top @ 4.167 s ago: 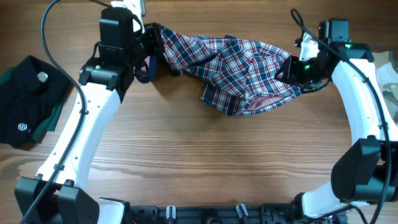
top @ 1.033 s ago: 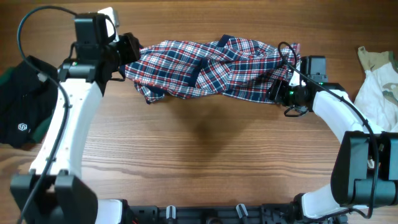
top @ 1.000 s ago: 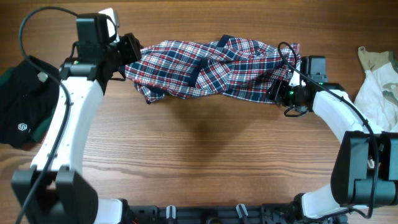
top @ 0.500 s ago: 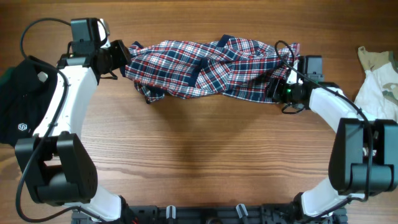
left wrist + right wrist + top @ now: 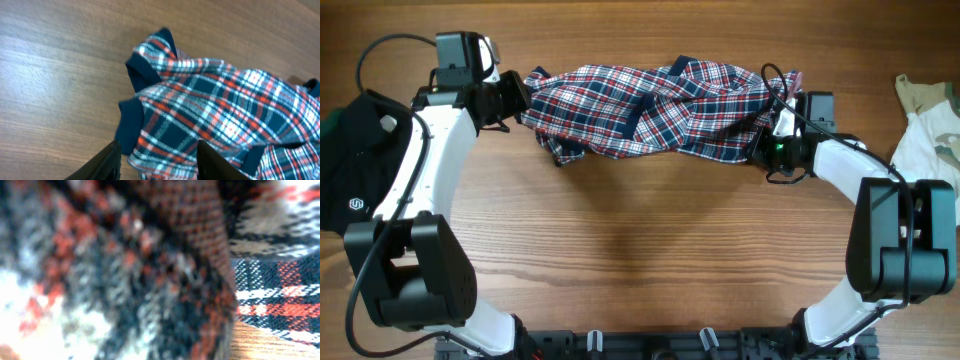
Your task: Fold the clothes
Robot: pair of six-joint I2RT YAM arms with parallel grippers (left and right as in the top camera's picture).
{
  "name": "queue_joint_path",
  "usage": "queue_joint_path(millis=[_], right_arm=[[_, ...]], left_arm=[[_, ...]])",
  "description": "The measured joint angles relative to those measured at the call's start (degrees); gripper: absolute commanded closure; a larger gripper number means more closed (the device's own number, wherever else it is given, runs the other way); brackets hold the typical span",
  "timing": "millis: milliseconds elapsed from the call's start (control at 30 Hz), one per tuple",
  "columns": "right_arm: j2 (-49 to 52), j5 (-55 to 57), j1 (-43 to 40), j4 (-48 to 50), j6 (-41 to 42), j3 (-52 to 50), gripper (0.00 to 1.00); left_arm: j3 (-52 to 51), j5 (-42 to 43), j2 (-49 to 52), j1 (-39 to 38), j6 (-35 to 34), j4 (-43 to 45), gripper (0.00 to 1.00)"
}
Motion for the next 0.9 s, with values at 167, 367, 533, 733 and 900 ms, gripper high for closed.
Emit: queue_joint_path(millis=[167, 367, 533, 733, 900], right_arm=[[0.0, 0.0, 0.0, -0.02, -0.24, 0.0, 0.87], [0.0, 0.02, 0.0, -0.46, -0.48, 0.0, 0.87], [0.0, 0.0, 0.0, -0.44, -0.52, 0.0, 0.85], [0.0, -0.02, 0.0, -0.44, -0.68, 0.0, 0.82], [0.0, -0.2, 0.0, -0.42, -0.68, 0.0, 0.8]], left_arm=[[0.0, 0.79, 1.31, 0.0, -0.72, -1.42, 0.42], [0.0, 0.96, 6.32, 0.59, -0.72, -0.09, 0.46], [0.0, 0.74, 7.02, 0.63, -0.92, 0.72, 0.49], [0.0, 0.74, 8.7, 0.63, -0.92, 0.72, 0.49], [0.0, 1.2, 8.9, 0.63, -0.94, 0.07, 0.54]])
